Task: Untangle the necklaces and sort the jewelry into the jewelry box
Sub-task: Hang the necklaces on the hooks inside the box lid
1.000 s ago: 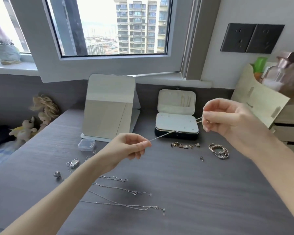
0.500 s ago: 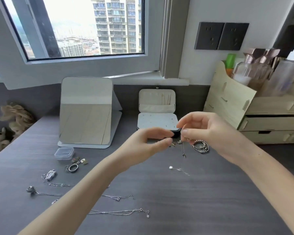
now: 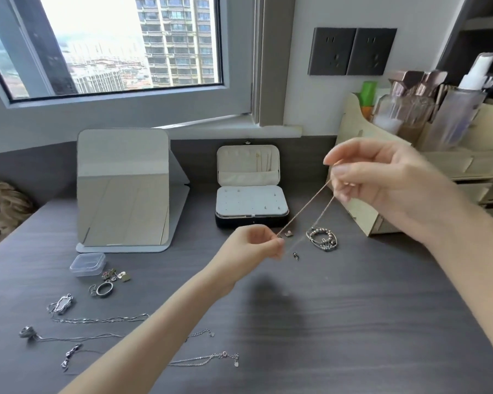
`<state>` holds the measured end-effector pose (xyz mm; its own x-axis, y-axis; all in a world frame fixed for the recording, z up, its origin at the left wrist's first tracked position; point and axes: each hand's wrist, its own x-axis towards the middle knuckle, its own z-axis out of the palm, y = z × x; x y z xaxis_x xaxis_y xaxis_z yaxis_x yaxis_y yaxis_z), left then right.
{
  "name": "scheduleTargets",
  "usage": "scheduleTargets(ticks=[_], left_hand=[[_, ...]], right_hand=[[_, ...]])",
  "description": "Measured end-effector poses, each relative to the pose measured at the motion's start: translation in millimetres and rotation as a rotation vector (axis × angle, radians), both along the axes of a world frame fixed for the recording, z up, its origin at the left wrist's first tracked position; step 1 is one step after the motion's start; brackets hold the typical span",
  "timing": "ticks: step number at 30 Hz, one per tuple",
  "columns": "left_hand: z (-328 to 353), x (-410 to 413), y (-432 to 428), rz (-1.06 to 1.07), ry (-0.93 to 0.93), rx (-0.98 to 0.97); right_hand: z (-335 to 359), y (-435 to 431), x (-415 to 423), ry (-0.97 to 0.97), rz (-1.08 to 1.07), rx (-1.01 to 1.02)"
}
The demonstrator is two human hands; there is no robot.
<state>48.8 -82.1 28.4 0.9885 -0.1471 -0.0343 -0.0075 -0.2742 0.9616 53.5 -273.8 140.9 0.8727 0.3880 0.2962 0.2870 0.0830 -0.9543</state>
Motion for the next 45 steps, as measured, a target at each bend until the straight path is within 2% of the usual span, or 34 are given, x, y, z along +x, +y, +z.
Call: scheduleTargets(ticks=[2,4,7,9,10,12,14,16,20,22,25,27,29,31,34,45], left_hand=[[-8.7,5.1,6.7,0.118,0.042,-0.104],[-10.8,9.7,13.1,0.231,0.149,-0.32],[-1.6,13.2,20.3,0.333,0.303,-0.76],[7.7,14.9,25.9,0.376,0.33,-0.909],[11.6,16.4,29.7,0.394,0.317,-0.921],[19.4,20.4,38.2,0.42,0.221,-0.765],[31.0,22.2,44.3,0.401,0.06,-0.474],[49.8,20.8,43.1,0.32,-0.09,-0.227],[91.0,16.6,27.2,0.072,-0.271,0.255],[104.4,16.5,20.2,-0.023,-0.333,0.512],[117.7,17.7,15.3,-0.099,-0.374,0.769],[123.4,19.7,13.6,-0.135,-0.374,0.897],[126.7,22.4,12.5,-0.175,-0.331,0.999],[131.7,24.3,12.1,-0.189,-0.274,1.043],[144.0,28.4,15.3,-0.169,-0.214,0.965],[166.8,57.3,50.7,-0.111,-0.258,0.622]], right_hand=[[3.4,-8.8,1.0,0.017,0.015,0.109],[1.5,-14.5,1.2,0.014,0.001,0.124],[-11.7,-17.3,1.1,0.061,-0.033,0.059],[-24.3,-19.9,1.5,0.105,-0.049,-0.04],[-31.1,-21.4,1.3,0.118,-0.051,-0.12],[-49.4,-21.5,0.1,0.136,-0.042,-0.317],[-76.0,-15.5,-1.9,0.185,-0.025,-0.505],[-103.6,-4.5,-4.8,0.261,0.017,-0.61],[-127.2,19.9,-5.5,0.274,0.064,-0.61],[-124.5,29.3,-2.5,0.208,0.065,-0.639],[-118.3,41.5,2.5,0.072,0.044,-0.708],[-107.5,51.1,4.9,0.059,0.014,-0.62],[-91.9,60.7,8.1,0.154,0.037,-0.424],[-75.1,68.6,11.6,0.236,0.092,-0.24],[-55.5,76.5,19.3,0.309,0.122,-0.098],[-5.8,91.8,59.8,0.091,0.034,-0.298]])
